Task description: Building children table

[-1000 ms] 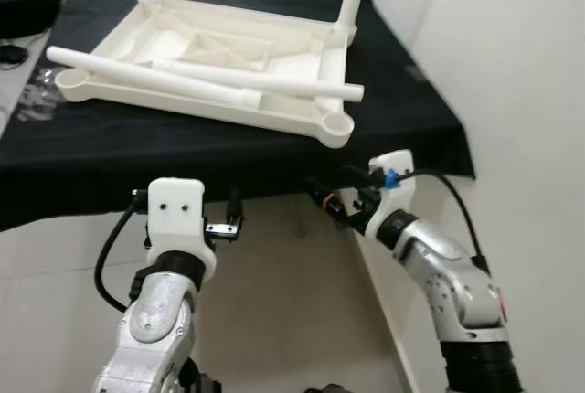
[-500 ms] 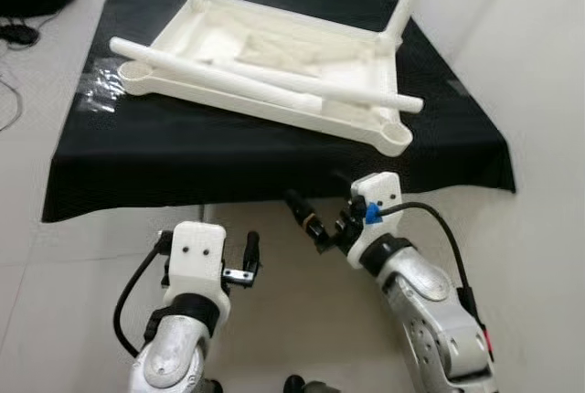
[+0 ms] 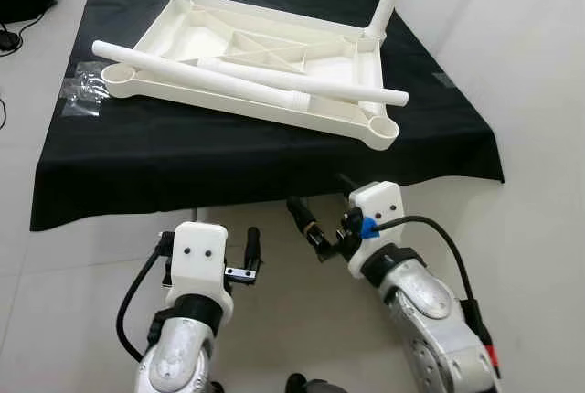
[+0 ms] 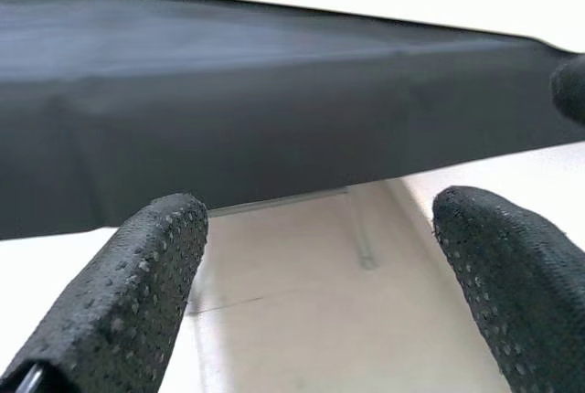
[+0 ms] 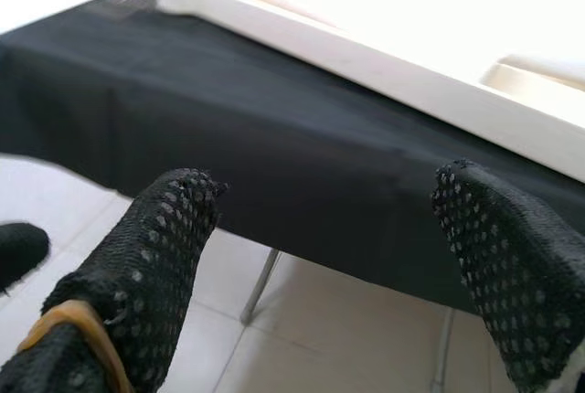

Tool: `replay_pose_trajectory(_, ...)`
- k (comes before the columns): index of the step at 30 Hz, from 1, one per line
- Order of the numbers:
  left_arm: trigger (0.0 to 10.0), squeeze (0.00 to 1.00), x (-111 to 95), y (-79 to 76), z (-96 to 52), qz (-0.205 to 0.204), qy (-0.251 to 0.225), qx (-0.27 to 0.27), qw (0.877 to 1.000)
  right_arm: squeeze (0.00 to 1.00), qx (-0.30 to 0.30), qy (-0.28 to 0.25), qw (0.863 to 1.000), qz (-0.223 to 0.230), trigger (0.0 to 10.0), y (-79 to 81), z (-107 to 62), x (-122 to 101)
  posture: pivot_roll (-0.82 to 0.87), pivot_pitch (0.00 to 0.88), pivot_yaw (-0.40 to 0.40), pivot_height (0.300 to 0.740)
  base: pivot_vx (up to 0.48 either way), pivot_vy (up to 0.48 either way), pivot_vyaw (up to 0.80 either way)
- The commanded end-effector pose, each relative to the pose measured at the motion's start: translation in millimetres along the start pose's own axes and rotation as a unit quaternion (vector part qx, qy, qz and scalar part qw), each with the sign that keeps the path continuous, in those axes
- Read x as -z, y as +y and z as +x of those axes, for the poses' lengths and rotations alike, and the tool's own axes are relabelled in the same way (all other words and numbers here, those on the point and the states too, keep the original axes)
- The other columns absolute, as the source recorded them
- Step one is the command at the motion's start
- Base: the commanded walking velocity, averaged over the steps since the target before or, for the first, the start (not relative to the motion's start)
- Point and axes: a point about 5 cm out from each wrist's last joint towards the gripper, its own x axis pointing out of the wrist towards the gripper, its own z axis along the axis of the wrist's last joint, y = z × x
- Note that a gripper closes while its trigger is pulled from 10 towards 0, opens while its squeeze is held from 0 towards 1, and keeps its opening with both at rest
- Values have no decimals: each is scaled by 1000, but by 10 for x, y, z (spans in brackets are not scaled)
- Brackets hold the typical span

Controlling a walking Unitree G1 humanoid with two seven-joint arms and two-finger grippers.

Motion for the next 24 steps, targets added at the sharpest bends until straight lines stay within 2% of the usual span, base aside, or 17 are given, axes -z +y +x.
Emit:
replay_pose_trajectory(1, 10000, 0, -15, -29, -14, 4, -4, 1, 1000, 0, 7, 0, 1000, -9, 10000, -10, -14, 7, 4, 225, -157, 740, 0, 0, 800)
replay_pose_trajectory(7, 10000, 0, -59, -40, -1, 9, -14, 0, 1000, 0, 26, -6, 1000, -11, 10000, -85, 42, -37, 4, 227, -157, 740, 0, 0, 769)
replay_pose_trajectory(9, 10000, 0, -96, -38, 9, 9, -22, -1, 1000, 0, 51, -18, 999, 2, 10000, -183, 91, -102, 6, 230, -155, 740, 0, 0, 0)
replay_pose_trajectory(13, 10000, 0, -166, -27, 27, 5, -36, -3, 999, 0, 74, -41, 996, -5, 10000, -304, 143, -229, 2, 230, -158, 740, 137, 0, 0)
replay_pose_trajectory(24, 10000, 0, -231, -17, 56, 6, -49, -2, 999, 0, 83, -53, 995, -5, 10000, -320, 171, -288, 2, 237, -155, 740, 313, 0, 0)
